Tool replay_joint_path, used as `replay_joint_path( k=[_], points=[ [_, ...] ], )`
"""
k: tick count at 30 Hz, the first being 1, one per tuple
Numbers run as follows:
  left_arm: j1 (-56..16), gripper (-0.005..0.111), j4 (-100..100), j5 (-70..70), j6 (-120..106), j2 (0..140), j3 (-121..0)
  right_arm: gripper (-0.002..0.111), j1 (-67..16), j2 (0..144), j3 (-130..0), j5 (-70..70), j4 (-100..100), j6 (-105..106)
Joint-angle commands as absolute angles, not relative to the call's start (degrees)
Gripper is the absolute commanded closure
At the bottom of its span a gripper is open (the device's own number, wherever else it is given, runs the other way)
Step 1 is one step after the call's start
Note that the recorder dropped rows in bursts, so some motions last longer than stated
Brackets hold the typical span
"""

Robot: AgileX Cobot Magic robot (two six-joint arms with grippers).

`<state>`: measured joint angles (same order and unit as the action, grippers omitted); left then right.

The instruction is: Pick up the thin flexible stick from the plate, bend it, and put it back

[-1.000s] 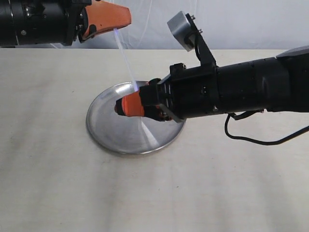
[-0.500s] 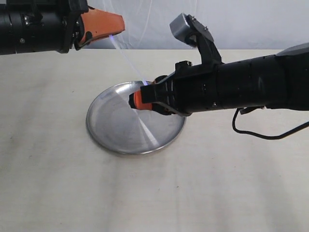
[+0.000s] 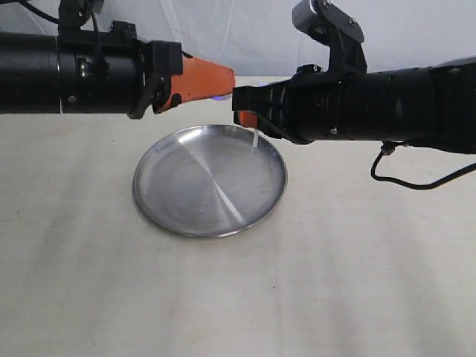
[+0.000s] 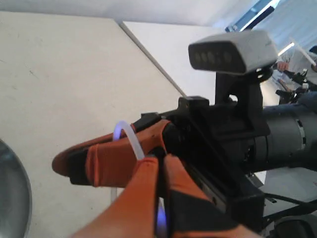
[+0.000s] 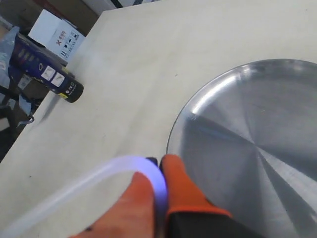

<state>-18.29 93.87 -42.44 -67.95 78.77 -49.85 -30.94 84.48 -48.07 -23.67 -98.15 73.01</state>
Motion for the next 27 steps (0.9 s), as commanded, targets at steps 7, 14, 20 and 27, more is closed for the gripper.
replay_joint_path(
  k=[7, 14, 20, 27],
  points=[
    [-18.9, 0.107, 88.8, -34.3, -68.0, 80.0, -49.0, 0.109, -31.5, 83.2, -49.5, -30.0, -99.9, 73.4],
    [-18.9, 0.107, 86.6, -34.7, -67.9, 80.0, -49.0, 0.109, -31.5, 83.2, -49.5, -30.0, -99.9, 73.3],
    [-18.9, 0.107, 86.4, -36.0, -67.9, 80.0, -49.0, 0.109, -31.5, 83.2, -49.5, -30.4, -99.9, 72.3],
    [-19.0, 0.107, 85.3, -39.4, -67.9, 81.6, -49.0, 0.109, -31.5, 83.2, -49.8, -30.1, -99.9, 70.5]
  ],
)
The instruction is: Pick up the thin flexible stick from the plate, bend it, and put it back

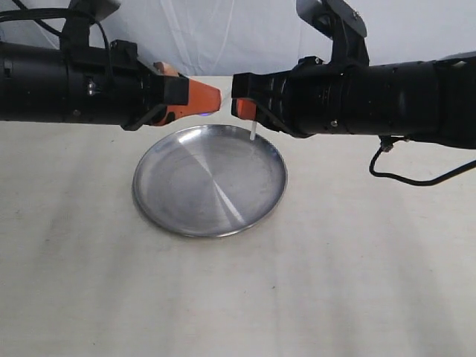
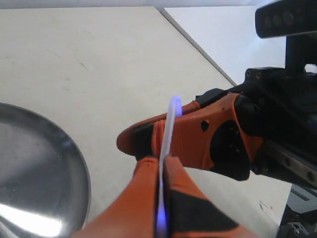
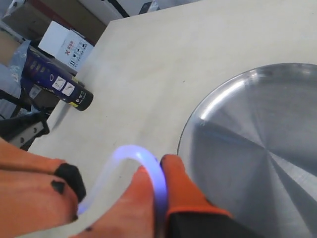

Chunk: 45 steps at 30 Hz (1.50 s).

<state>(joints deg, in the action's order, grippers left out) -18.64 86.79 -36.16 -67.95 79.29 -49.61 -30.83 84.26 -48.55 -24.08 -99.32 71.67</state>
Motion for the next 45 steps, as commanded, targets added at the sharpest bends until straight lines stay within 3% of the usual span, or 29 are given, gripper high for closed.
replay_joint_path(
  k=[1, 23, 45],
  points=[
    [-19.0, 0.107, 85.3, -40.3, -67.9, 82.2, -49.0, 0.109, -31.5, 83.2, -50.1, -30.1, -99.9, 70.5],
    [-19.0, 0.107, 85.2, -42.6, -73.9, 84.3, -49.0, 0.109, -31.5, 83.3, -51.8, -25.9, -99.9, 64.1],
    [-19.0, 0.107, 69.7, -44.0, -77.6, 84.3, -49.0, 0.109, -31.5, 83.3, -51.8, -22.4, -99.9, 53.8]
  ],
)
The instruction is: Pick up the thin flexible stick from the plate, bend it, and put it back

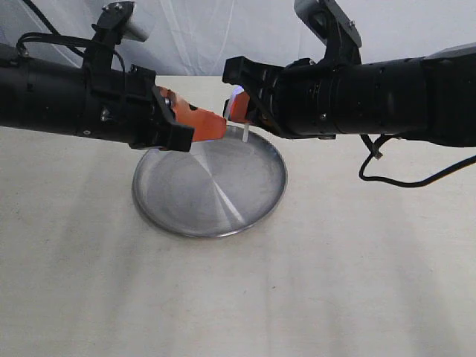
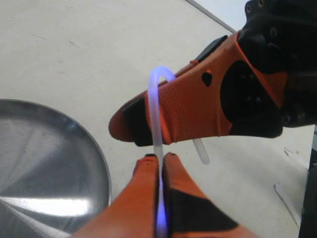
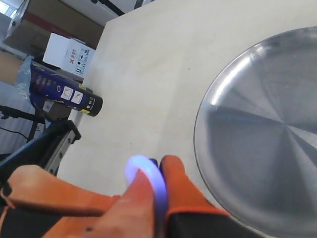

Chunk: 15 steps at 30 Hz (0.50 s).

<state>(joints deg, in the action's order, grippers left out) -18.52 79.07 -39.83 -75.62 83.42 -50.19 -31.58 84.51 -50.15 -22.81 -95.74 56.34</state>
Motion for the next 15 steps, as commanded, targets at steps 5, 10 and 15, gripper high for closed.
replay_joint_path(
  k=[5, 10, 15],
  points=[
    [-19.7, 0.107, 67.5, -45.1, -81.5, 84.3, -49.0, 0.109, -31.5, 83.3, -51.8, -21.9, -99.9, 52.1],
    [-24.4, 0.107, 59.5, -42.2, -81.3, 84.4, -49.0, 0.109, -31.5, 83.3, -51.8, -22.0, -99.9, 50.1],
    [-24.7, 0.107, 55.0, -42.2, -81.3, 84.4, -49.0, 0.109, -31.5, 83.3, -51.8, -21.9, -99.9, 46.4]
  ],
)
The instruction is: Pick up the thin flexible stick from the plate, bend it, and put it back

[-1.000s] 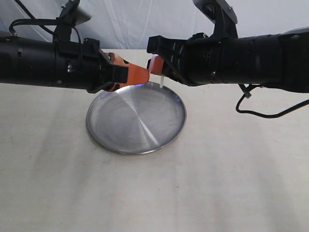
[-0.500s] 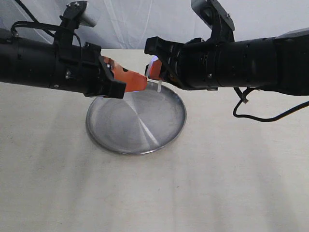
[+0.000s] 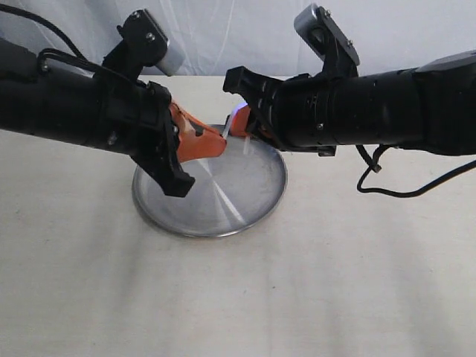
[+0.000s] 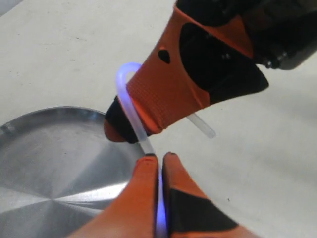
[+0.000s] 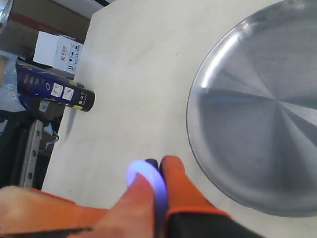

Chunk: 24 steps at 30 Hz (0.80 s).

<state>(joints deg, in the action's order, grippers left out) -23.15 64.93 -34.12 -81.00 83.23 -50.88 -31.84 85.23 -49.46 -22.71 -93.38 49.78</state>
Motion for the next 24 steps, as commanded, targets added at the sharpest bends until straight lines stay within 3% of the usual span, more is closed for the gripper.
replay_joint_path(
  k=[1, 15, 24],
  points=[
    [-24.7, 0.107, 53.9, -41.8, -81.3, 84.4, -49.0, 0.109, -31.5, 83.3, -51.8, -21.9, -99.9, 46.2],
    [-24.8, 0.107, 47.7, -40.5, -81.5, 84.4, -49.0, 0.109, -31.5, 83.3, -51.8, -21.2, -99.9, 41.1],
    [-29.4, 0.107, 43.2, -36.8, -81.1, 84.4, -49.0, 0.109, -31.5, 83.3, -51.8, -20.2, -99.9, 40.2]
  ],
)
